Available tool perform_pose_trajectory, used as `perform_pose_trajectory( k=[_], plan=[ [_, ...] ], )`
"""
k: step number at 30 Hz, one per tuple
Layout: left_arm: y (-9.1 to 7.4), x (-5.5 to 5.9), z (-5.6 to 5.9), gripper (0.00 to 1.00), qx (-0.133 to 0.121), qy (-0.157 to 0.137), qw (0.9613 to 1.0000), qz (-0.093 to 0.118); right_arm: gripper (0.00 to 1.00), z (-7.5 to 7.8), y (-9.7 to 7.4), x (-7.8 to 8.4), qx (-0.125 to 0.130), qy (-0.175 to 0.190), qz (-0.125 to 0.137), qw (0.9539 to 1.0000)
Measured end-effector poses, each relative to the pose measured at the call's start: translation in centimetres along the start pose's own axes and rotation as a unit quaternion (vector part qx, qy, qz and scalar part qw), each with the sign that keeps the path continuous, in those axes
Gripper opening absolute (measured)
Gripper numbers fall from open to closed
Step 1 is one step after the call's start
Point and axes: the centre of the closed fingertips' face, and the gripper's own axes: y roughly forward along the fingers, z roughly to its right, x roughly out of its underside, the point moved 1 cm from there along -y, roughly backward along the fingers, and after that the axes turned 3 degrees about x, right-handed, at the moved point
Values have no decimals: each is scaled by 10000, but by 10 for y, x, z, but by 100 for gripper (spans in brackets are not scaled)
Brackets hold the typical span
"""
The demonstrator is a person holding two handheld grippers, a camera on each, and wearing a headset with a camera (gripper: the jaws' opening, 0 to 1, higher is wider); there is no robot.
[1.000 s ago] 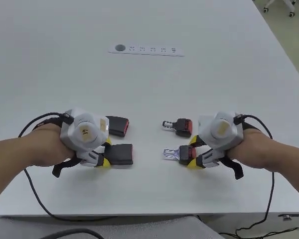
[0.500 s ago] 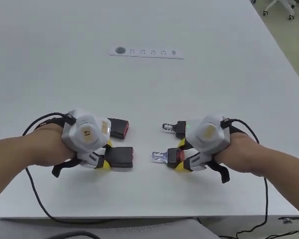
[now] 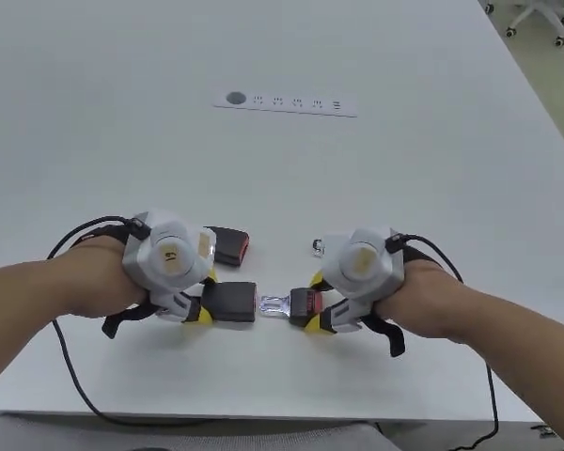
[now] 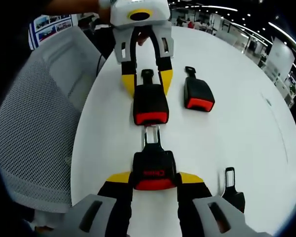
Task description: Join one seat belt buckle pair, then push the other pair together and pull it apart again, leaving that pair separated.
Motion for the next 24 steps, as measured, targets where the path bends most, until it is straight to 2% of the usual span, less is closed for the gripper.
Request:
perform_pose_trajectory(
  k=[11, 20, 24],
  plan=[
    [1, 1, -2, 31, 84, 4, 10000, -12, 32, 2, 1, -6, 56, -30, 9, 10000],
    [2, -1, -2, 31, 111, 11, 9999, -7, 32, 0, 5, -14, 5, 36, 222, 9997],
    [2, -2, -2, 31, 132, 9, 9999, -21, 31, 0, 6, -14, -22, -3, 221, 9998]
  ],
)
